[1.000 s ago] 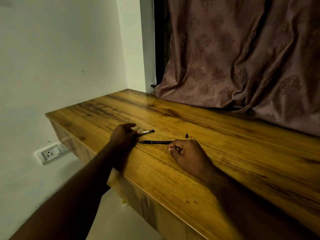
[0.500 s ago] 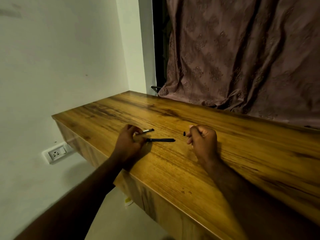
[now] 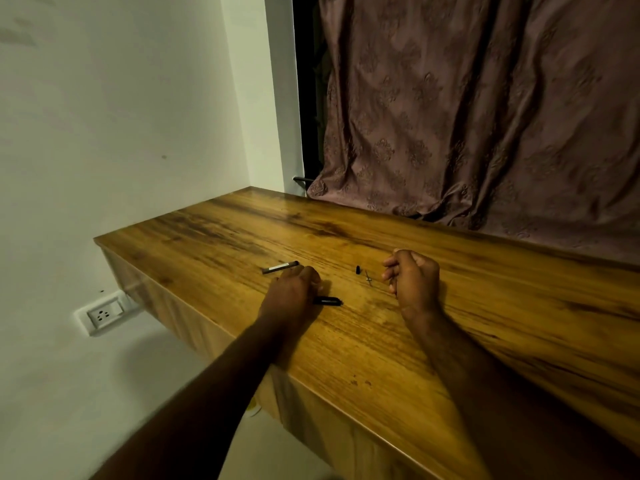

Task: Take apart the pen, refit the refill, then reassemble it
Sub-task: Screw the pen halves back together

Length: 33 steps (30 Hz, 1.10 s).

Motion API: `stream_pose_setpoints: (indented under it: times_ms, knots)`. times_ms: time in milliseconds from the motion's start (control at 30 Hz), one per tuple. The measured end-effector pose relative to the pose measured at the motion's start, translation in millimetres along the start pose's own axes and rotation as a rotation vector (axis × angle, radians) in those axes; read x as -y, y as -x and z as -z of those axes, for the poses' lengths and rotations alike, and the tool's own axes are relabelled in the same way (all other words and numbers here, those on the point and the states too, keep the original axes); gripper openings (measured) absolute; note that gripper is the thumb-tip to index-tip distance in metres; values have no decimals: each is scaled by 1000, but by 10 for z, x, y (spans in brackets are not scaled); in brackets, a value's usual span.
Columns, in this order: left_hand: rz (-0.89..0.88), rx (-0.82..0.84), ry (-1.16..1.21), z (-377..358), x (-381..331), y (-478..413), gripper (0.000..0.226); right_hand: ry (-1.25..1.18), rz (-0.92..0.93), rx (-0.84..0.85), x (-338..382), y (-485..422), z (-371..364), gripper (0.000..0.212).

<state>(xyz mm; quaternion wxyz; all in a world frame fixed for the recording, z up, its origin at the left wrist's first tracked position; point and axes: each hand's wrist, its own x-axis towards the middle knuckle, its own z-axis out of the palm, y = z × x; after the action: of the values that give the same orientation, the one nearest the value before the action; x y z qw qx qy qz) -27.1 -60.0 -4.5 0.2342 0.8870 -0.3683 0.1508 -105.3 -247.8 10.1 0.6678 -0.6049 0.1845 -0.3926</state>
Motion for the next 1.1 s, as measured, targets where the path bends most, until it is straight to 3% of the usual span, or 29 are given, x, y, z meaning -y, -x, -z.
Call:
stream_pose_setpoints:
  times_ms: [200,333,433,567,700,867,1000,1100]
  knots:
    - [-129,67,-7,-29,-3,47,42,86,25,49,-48,11,-7,31]
    - [-194,80,90,-10,-2,66,30,98,8,60,-45,-3,0,31]
    - [-179,40,93,-1,-36,69,21,80,-5,51,-30,-28,29,29]
    - [-135,-34,78,46,-124,99,42,65,-26,16,-12,-69,74,28]
    - [-114,-94,44,-9,-195,18,43,126,-44,-9,-36,-102,91,25]
    - [-27,-125,-70,-135,-265,-88,43,660,89,44,-97,-63,-6,15]
    - [-2,-205,-75,-135,-250,-50,40,1082,268,107,-139,41,-129,31]
    - [16,-186,-29,-152,-248,-71,34,1256,294,114,-161,66,-152,37]
